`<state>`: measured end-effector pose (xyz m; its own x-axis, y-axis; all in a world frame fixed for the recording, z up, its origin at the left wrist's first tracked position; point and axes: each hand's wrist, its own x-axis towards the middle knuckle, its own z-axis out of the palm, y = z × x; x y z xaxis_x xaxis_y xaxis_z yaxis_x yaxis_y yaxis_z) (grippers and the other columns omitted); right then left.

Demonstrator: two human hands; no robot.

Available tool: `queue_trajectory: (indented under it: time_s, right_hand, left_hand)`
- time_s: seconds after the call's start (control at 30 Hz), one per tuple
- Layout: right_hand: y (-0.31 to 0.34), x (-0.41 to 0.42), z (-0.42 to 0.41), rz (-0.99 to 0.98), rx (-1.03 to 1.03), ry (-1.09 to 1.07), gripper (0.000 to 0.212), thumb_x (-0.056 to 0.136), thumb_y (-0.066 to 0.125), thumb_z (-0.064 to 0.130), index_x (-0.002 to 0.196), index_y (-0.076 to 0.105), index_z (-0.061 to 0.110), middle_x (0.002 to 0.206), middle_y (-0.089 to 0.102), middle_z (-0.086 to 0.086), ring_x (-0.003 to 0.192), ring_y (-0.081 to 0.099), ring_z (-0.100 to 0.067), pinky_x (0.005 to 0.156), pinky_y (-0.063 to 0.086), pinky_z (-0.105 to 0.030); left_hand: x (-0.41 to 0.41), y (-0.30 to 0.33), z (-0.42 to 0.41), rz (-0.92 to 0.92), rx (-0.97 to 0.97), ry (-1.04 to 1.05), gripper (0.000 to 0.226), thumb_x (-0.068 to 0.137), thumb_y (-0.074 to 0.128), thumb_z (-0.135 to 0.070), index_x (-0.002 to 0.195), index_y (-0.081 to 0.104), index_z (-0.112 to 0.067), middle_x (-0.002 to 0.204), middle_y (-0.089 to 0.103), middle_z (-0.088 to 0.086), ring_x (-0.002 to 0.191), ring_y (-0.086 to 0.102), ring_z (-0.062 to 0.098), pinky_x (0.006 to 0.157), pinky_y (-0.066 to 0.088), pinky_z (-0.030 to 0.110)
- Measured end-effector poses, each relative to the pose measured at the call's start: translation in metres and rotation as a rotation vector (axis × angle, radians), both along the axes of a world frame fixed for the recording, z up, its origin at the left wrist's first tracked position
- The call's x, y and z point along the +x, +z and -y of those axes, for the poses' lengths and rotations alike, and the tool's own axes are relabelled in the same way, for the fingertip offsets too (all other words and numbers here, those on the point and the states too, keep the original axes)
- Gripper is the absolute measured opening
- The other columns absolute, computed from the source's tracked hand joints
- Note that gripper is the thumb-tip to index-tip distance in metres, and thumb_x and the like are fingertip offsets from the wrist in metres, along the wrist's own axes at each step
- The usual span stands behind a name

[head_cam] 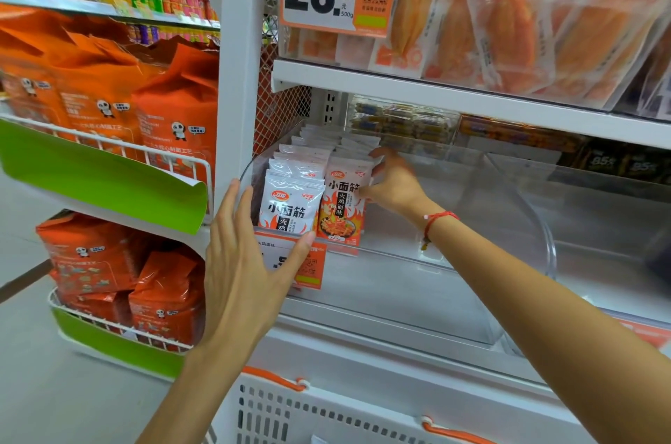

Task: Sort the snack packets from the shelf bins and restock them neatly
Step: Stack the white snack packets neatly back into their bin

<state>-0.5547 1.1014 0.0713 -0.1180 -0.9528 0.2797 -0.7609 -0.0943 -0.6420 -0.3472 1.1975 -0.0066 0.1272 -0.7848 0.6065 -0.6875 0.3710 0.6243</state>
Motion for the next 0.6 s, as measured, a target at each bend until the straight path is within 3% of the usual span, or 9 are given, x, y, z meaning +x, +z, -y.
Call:
queue_trajectory:
  time_s: [0.13, 0.23, 0.33, 0.4, 0.47, 0.6]
  right_hand:
    - [0.004, -0.002, -0.013, -0.107, -0.008, -0.004, 0.073, 0.077, 0.078, 0.016, 0.137, 0.036, 0.012, 0.122, 0.057, -0.011, 0.108, 0.058, -0.029, 0.079, 0.051, -0.032]
    - [0.009, -0.006, -0.051, -0.255, -0.117, 0.028, 0.058, 0.082, 0.073, 0.024, 0.132, 0.045, 0.019, 0.123, 0.058, -0.005, 0.102, 0.06, -0.025, 0.083, 0.05, -0.036]
    - [0.007, -0.008, -0.114, -0.379, -0.298, 0.194, 0.043, 0.082, 0.07, 0.022, 0.122, 0.055, 0.029, 0.105, 0.057, 0.01, 0.078, 0.056, -0.008, 0.07, 0.05, -0.035]
    - [0.005, -0.01, -0.156, -0.521, -0.308, 0.278, 0.035, 0.085, 0.067, 0.026, 0.118, 0.057, 0.035, 0.096, 0.052, 0.02, 0.072, 0.052, -0.006, 0.062, 0.044, -0.031]
    - [-0.006, -0.015, -0.185, -0.689, -0.064, 0.353, 0.035, 0.09, 0.061, 0.035, 0.123, 0.052, 0.041, 0.101, 0.053, 0.02, 0.081, 0.055, -0.006, 0.065, 0.039, -0.029]
    - [-0.069, -0.026, -0.215, -0.916, 0.592, 0.432, 0.045, 0.093, 0.056, 0.04, 0.137, 0.043, 0.034, 0.126, 0.056, 0.006, 0.115, 0.053, -0.018, 0.087, 0.04, -0.03]
  left_hand:
    - [0.002, 0.005, -0.004, 0.0, 0.024, -0.014, 0.101, 0.077, 0.038, -0.083, 0.153, 0.013, -0.022, 0.16, 0.007, -0.007, 0.145, 0.013, 0.015, 0.11, 0.022, 0.033]
    - [0.003, 0.01, -0.015, 0.018, -0.049, 0.025, 0.081, 0.083, 0.059, -0.059, 0.148, 0.03, -0.019, 0.156, 0.021, 0.001, 0.141, 0.023, 0.02, 0.108, 0.03, 0.038]
    - [0.004, 0.018, -0.033, 0.165, -0.183, -0.02, 0.041, 0.087, 0.067, -0.036, 0.125, 0.057, -0.023, 0.133, 0.052, -0.003, 0.118, 0.049, 0.02, 0.088, 0.044, 0.035]
    - [0.005, 0.029, -0.05, 0.329, -0.132, -0.107, 0.022, 0.088, 0.066, -0.033, 0.109, 0.063, -0.032, 0.11, 0.063, -0.014, 0.1, 0.06, 0.017, 0.071, 0.038, 0.027]
    - [0.004, 0.034, -0.062, 0.554, 0.041, -0.22, 0.024, 0.091, 0.06, -0.039, 0.115, 0.058, -0.038, 0.114, 0.061, -0.02, 0.106, 0.06, 0.012, 0.071, 0.036, 0.026]
    - [-0.006, 0.003, -0.068, 0.838, 0.52, -0.434, 0.039, 0.098, 0.048, -0.043, 0.136, 0.044, -0.036, 0.138, 0.051, -0.012, 0.124, 0.05, 0.015, 0.09, 0.04, 0.029]
